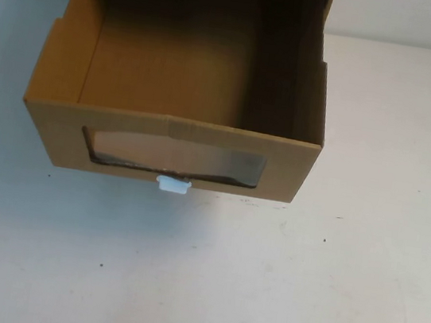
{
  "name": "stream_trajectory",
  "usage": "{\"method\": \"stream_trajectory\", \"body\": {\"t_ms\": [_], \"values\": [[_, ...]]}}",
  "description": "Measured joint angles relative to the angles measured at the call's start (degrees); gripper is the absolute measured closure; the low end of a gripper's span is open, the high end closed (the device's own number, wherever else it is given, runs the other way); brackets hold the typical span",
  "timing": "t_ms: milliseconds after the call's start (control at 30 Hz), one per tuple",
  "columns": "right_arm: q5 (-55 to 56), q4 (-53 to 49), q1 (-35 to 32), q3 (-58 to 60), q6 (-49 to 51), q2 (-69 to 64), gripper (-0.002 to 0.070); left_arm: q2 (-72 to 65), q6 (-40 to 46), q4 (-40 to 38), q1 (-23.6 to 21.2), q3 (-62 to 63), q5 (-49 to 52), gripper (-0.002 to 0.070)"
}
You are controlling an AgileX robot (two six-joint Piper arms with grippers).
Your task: Close the shoe box
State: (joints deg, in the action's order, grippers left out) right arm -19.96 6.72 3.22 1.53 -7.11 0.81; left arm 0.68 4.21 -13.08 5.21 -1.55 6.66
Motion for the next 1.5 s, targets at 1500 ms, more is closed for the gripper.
{"method": "stream_trajectory", "body": {"t_ms": [1500], "values": [[9.7,30.3,0.0,0.0,0.0,0.0,0.0687,-22.9,-5.1,-1.3,3.1,29.9,21.6,0.0677]]}}
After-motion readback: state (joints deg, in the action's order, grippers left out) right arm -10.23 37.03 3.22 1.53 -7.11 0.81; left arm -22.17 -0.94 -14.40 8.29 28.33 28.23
